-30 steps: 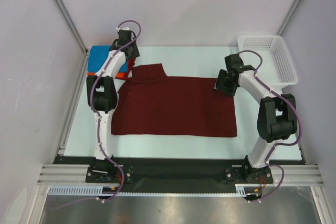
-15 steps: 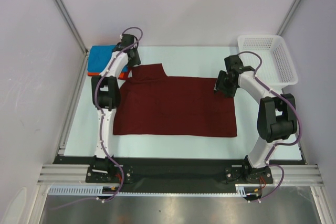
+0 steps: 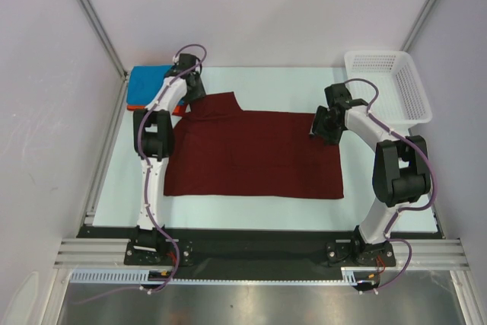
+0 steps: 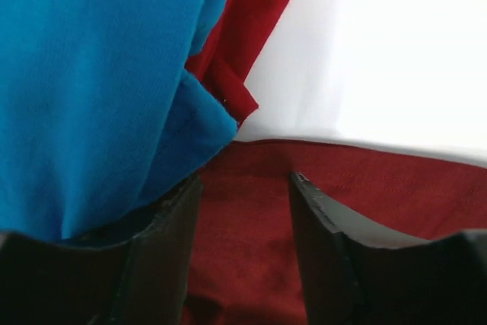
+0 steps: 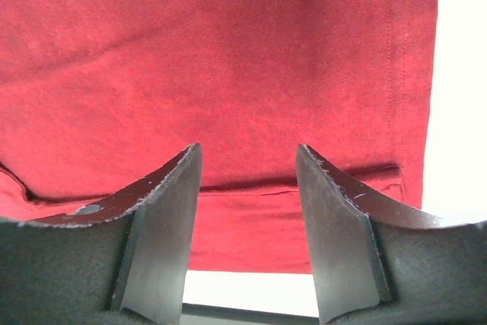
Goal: Fold and stack the t-shirts
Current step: Fold the tshirt
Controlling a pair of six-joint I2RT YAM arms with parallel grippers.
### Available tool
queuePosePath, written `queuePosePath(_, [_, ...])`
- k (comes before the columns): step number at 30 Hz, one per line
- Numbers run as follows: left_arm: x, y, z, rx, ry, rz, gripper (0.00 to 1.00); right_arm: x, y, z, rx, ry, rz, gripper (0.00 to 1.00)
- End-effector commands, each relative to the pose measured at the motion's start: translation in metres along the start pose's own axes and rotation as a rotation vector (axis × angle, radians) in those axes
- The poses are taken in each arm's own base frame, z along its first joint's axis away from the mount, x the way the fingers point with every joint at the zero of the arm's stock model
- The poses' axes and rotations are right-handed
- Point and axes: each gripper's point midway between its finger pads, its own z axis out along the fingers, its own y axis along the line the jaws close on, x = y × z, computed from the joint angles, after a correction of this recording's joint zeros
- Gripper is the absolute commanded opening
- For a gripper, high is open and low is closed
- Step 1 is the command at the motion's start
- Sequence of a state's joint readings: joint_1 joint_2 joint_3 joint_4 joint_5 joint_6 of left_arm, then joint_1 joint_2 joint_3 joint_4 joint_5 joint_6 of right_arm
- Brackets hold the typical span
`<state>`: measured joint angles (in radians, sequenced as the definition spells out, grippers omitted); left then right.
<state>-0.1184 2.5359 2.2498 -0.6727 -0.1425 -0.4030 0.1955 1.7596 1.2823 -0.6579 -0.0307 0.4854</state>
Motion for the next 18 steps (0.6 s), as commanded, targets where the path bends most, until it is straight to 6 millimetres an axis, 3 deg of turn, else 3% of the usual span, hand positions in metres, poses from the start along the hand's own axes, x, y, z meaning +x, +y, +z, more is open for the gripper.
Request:
queuePosePath(1, [-0.016,0.012,-0.021,-0.068,-0.041,-0.033,0.57,-0.008,0.009,-0.005,-0.031,-0.031,0.007,0.58])
queuePosePath(5, [-0.009,0.010,-0.012,-0.074,0.001,-0.044,0.58,-0.009,0.010,-0.005,-0.033,-0.033,0.008,0.58])
queuePosePath(13, [0.026,0.009,-0.001,-0.061,0.137,0.008,0.47,-0.012,0.005,-0.008,-0.025,-0.044,0.016,0.58])
queuePosePath(18, [0.053,0.020,0.003,-0.109,0.235,0.012,0.51,-0.012,0.003,-0.011,-0.026,-0.051,0.018,0.58])
